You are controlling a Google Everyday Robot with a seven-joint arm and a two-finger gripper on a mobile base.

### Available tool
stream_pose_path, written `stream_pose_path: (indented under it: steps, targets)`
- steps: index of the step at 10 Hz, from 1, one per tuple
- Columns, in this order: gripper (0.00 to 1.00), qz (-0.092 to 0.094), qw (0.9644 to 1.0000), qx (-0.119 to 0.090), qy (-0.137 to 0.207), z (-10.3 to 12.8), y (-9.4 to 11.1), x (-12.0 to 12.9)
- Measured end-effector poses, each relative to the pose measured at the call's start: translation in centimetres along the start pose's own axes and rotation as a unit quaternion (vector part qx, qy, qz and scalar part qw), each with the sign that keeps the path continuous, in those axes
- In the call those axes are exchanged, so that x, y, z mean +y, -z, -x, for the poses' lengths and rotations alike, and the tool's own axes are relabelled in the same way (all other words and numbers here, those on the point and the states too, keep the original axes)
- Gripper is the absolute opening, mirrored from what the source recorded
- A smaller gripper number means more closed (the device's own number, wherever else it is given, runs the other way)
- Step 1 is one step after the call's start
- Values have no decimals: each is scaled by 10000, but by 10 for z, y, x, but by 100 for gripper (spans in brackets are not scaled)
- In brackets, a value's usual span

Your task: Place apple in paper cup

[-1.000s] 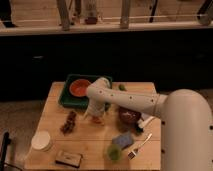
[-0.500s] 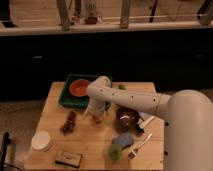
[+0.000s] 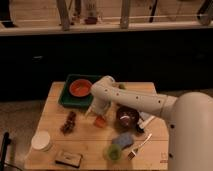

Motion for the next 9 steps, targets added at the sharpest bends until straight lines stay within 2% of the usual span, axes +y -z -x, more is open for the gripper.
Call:
stream_pose_path:
  steps: [1,3,6,7,9]
  targets:
    - [56,-13,10000,19,15,-1,1,0]
    - [40,-12,10000,5,29,-1,0,0]
    - [8,15,10000,-23,53,2,0,0]
    - [2,17,10000,-8,74,4,4,-1]
    - [0,11,9999,77,143,11,19,-5]
